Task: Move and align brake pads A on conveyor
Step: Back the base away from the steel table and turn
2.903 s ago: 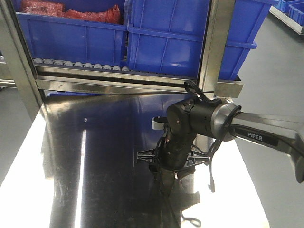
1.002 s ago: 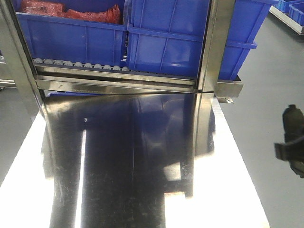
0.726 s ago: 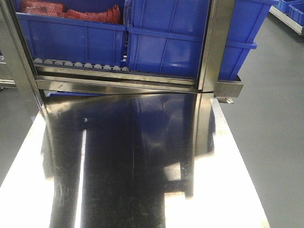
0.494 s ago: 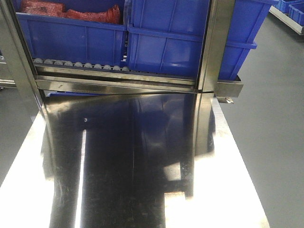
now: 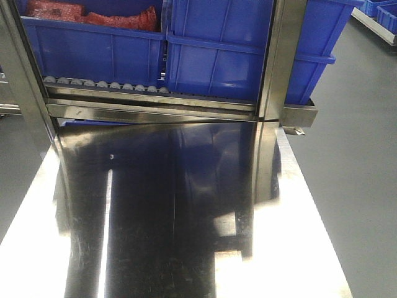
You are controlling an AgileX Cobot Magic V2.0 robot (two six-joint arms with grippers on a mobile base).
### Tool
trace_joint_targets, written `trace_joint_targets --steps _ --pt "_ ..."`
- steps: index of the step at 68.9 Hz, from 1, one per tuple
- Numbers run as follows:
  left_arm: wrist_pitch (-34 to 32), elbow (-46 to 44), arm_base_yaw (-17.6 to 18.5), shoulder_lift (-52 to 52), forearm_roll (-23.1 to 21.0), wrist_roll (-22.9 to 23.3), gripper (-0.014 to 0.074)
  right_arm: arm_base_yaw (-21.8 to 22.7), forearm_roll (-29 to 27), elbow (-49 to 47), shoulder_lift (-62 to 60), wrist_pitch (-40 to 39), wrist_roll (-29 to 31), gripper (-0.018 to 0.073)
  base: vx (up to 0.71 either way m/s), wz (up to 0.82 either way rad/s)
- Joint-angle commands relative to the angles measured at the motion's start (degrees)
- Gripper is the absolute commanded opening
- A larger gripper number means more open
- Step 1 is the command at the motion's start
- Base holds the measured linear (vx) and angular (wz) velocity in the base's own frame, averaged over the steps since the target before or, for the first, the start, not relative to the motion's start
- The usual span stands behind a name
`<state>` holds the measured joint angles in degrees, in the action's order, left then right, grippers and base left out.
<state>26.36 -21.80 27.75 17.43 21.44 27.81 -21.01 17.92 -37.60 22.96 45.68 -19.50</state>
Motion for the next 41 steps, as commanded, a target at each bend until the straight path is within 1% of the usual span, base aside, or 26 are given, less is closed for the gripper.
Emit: trace_joint_targets --steps 1,41 --pt "-5.21 -1.65 0.06 0.41 0.47 0.28 -0.0006 0.36 2.10 -1.50 0.27 -5.42 0.39 -0.0004 0.00 0.00" --pt "-5.21 -1.65 0.06 0.41 0.47 0.28 -0.0006 0.36 2.10 -1.50 0.27 -5.48 0.39 -0.0004 0.00 0.02"
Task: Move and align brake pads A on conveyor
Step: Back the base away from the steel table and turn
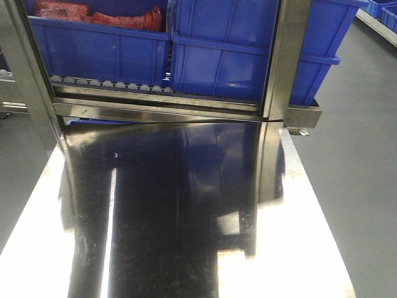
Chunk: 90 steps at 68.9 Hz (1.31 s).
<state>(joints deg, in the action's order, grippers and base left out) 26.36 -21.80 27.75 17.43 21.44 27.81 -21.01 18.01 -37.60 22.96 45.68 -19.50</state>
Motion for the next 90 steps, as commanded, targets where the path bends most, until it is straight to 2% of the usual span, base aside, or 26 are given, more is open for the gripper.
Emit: trace_joint_targets --steps 1,24,90 --pt "-5.21 -1.65 0.06 0.41 0.47 0.28 -0.0006 0.36 2.02 -1.50 0.27 -5.48 0.39 -0.0004 -0.03 0.10" --pt "-5.15 -1.65 0.06 0.41 0.47 0.28 -0.0006 0.36 2.02 -1.50 0.27 -5.48 0.39 -0.0004 -0.07 0.35" --pt "-4.74 -1.65 0.06 0.41 0.47 0.28 -0.0006 0.36 2.02 -1.50 0.27 -5.54 0.39 -0.0004 -0.17 0.70"
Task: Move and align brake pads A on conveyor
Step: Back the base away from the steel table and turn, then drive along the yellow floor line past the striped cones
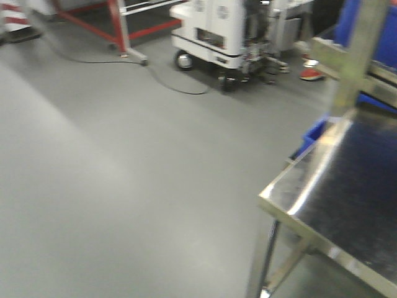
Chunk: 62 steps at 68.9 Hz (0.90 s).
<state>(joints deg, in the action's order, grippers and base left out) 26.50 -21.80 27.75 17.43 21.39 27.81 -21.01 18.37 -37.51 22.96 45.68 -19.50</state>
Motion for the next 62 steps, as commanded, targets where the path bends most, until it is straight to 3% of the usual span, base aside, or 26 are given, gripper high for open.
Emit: trace_joint_targets --steps 1,27,62 --pt "-4.87 -1.65 0.06 0.41 0.52 0.28 -0.0006 0.36 1.65 -1.59 0.27 -5.54 0.39 -0.0004 -0.18 0.83" --pt "-4.87 -1.65 0.06 0.41 0.52 0.28 -0.0006 0.36 1.65 -1.59 0.27 -5.50 0.39 -0.0004 -0.18 0.78" --pt "-4.87 -1.65 0.06 0.41 0.52 0.28 -0.0006 0.36 1.65 -1.59 0.22 -5.49 0.39 -0.0004 -0.12 0.55"
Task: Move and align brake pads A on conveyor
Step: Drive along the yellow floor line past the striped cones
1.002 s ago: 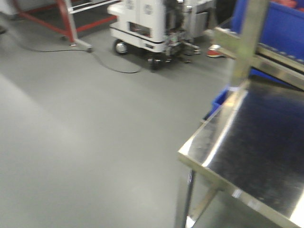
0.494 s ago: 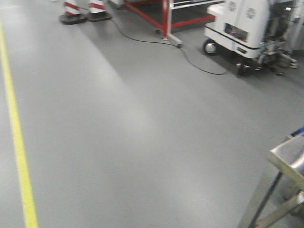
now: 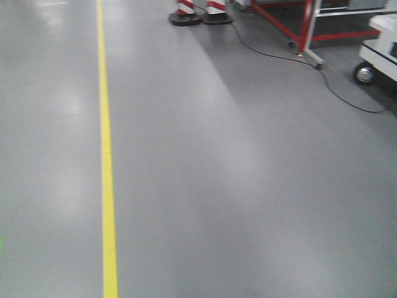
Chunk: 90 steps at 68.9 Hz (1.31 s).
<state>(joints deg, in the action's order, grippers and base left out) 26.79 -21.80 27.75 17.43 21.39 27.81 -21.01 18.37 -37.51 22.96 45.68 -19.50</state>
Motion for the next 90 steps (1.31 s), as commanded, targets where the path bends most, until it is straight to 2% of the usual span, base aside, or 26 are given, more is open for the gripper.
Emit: trace_joint_targets --steps 1,51,90 --pt "-5.17 -1.65 0.06 0.41 0.52 0.28 -0.0006 0.36 1.65 -1.59 0.22 -5.49 0.39 -0.0004 -0.05 0.51" --pt "-5.17 -1.65 0.06 0.41 0.52 0.28 -0.0006 0.36 1.65 -1.59 0.22 -5.57 0.39 -0.0004 0.09 0.39" --pt "-5.17 -1.65 0.06 0.41 0.52 0.28 -0.0006 0.36 1.65 -1.59 0.22 -5.51 0.39 -0.0004 0.35 -0.05"
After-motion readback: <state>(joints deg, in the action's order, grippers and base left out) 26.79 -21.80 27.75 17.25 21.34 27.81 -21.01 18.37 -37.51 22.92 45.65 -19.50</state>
